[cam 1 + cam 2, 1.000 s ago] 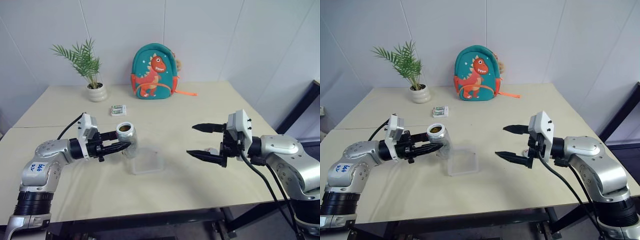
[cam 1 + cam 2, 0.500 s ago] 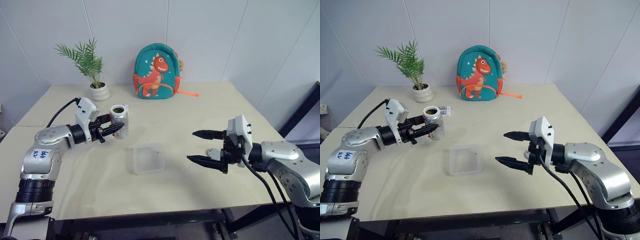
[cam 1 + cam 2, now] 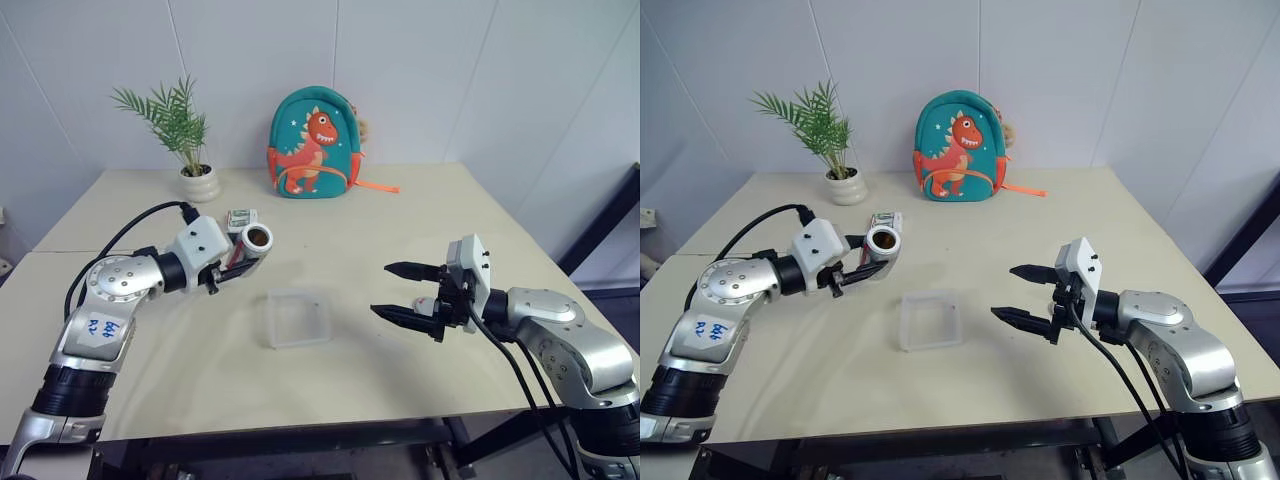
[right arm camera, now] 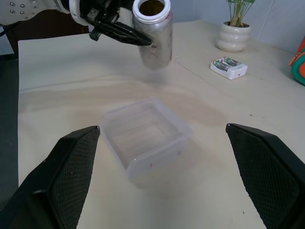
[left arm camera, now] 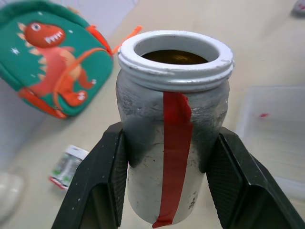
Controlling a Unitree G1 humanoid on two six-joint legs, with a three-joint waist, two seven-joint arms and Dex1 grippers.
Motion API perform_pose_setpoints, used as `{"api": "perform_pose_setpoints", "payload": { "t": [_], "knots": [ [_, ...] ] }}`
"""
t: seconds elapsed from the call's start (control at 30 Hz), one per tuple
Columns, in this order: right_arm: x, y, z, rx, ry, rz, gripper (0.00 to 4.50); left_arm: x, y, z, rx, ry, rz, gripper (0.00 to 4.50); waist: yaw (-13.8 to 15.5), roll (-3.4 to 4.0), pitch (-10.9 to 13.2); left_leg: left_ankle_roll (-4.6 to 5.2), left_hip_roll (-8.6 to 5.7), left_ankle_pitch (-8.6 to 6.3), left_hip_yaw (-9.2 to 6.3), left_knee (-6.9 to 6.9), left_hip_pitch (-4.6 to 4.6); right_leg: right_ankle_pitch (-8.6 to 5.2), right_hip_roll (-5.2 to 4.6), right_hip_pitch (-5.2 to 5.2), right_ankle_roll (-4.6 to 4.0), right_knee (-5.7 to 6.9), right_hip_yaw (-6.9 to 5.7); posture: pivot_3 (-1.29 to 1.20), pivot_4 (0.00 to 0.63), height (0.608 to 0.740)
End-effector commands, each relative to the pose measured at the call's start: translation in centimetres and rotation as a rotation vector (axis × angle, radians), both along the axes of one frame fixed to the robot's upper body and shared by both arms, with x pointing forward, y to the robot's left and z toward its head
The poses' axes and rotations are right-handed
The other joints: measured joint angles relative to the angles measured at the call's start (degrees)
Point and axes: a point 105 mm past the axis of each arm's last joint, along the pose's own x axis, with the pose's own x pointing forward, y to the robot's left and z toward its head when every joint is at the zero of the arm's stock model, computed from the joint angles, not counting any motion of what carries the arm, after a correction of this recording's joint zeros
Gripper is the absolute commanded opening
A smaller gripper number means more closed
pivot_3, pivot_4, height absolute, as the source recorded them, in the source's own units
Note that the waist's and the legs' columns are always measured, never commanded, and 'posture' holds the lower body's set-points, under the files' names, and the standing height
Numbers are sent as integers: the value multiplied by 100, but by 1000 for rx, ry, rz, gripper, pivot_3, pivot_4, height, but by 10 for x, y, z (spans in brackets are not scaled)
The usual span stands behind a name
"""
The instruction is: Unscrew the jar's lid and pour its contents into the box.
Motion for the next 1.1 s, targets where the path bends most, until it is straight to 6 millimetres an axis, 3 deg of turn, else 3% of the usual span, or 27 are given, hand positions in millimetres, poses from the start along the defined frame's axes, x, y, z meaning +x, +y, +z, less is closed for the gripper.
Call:
{"api": "perform_pose_setpoints", "payload": {
  "t": [0.03, 0.13, 0.23, 0.37, 0.53, 0.77, 0.9, 1.1],
  "knots": [
    [0, -1, 5, 6, -38, -3, 4475, 0, -11, 10, 348, -239, -28, 1962, -2, -1, 0, 0, 0, 0, 0, 0, -1, 0, 0, -1, 0, -1, 1, 0, 150, 740],
    [3, 0, 4, 20, -36, -12, 4475, 0, -19, -6, 803, -463, -83, 1962, -16, -1, 0, 3, 0, -2, 13, -1, 3, 2, 0, -1, 3, -4, 13, 0, 150, 740],
    [4, 3, 2, 37, -34, -13, 4475, -8, -34, -13, 977, -684, -185, 1962, -17, 0, -1, 9, 0, -6, 30, -5, 8, 4, 0, -4, 7, -2, 30, 0, 150, 740],
    [6, 8, 1, 71, -37, -21, 4475, -6, -50, 2, 1001, -930, -122, 1962, -1, -1, 0, 12, 0, -7, 35, 1, 0, 10, -1, -8, 18, -2, 33, 0, 150, 740],
    [10, 13, 7, 144, -44, -36, 4475, 6, -48, -9, 1131, -1079, -107, 1962, -19, -1, -1, 14, -1, -8, 45, 5, 7, 13, 0, -9, 23, 8, 41, 0, 150, 740],
    [14, 12, 12, 181, -54, -60, 4475, 3, -62, -13, 1180, -1153, -212, 1962, -12, -2, -1, 15, -1, -9, 50, 12, 6, 13, 0, -13, 23, 18, 44, 0, 150, 740],
    [15, 11, 12, 193, -51, -62, 4475, 2, -57, -20, 1225, -1133, -235, 1962, -17, -2, -1, 17, 0, -10, 51, 12, 7, 13, 0, -17, 23, 25, 45, 0, 150, 740],
    [16, 16, 12, 208, -45, -48, 4475, -1, -61, -6, 1176, -1169, -240, 1962, -15, -2, -1, 17, -1, -10, 54, 19, 7, 14, 0, -18, 24, 32, 48, 0, 150, 740]
  ]
}}
